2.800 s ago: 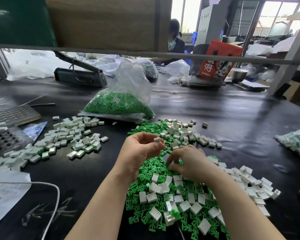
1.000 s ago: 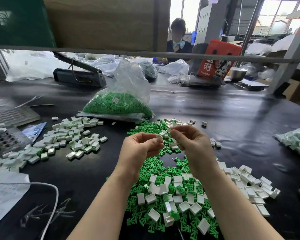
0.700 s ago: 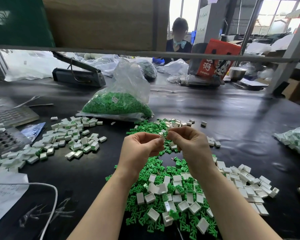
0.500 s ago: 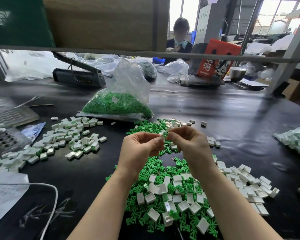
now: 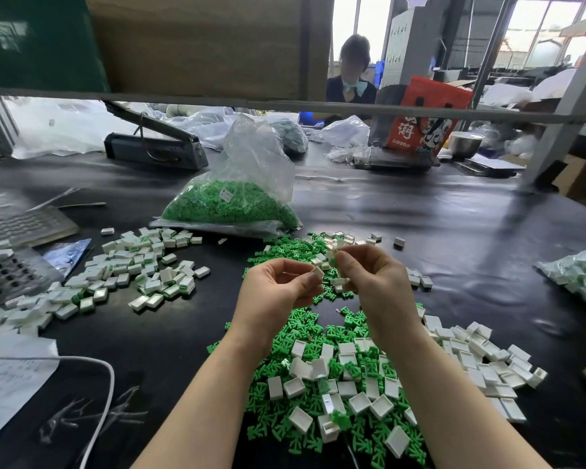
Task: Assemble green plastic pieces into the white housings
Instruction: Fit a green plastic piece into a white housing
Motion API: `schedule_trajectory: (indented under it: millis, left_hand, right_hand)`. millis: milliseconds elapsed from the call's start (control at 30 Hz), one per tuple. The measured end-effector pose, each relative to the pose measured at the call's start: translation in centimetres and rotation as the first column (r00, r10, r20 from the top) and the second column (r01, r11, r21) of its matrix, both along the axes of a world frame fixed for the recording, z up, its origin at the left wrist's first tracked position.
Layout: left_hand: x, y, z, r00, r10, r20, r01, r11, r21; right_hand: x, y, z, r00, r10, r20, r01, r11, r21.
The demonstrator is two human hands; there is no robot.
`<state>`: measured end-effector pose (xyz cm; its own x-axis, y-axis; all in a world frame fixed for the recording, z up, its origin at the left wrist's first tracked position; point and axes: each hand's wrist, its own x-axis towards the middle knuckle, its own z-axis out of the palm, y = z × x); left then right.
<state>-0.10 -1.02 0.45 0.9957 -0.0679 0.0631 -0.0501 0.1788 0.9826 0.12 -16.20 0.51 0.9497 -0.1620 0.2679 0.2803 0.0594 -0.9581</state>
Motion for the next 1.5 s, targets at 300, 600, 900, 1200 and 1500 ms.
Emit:
schedule_trajectory:
  millis: [300,600,900,1200,1500]
  left_hand:
    - [-0.1,-0.5,0.0,1.000,0.016,0.000,-0.016,0.999,-0.029]
    - [0.1,-0.6,-0.2,0.999,0.036,-0.001,-0.036,0.997,-0.070]
    - [0.0,-0.1,-0.1,0.978,0.118,0.171,-0.133,0.988,0.079]
    - [0.4,0.4,-0.4,0.973,0.047,0.228,-0.099,0.970,0.220]
    - [1.1,1.1,-1.5,0.965,-0.217,0.149,0.098,0.820,0.564]
  right_hand:
    - [-0.1,1.2,-0.3,0.995,0.024,-0.096,-0.006,0.983,0.186]
    - [-0.1,1.4,-0.3,0.985,0.054,-0.163,-0.010,0.965,0.263]
    - [-0.4,0.9,0.1,1.000,0.004,-0.011,-0.004,1.000,-0.031]
    - [-0.1,-0.3,-0.2,0.992,0.120,-0.030,-0.112,0.768,-0.631]
    - [0.0,-0.7,-0.3,0.975,0.206,-0.078,-0.203,0.700,-0.685]
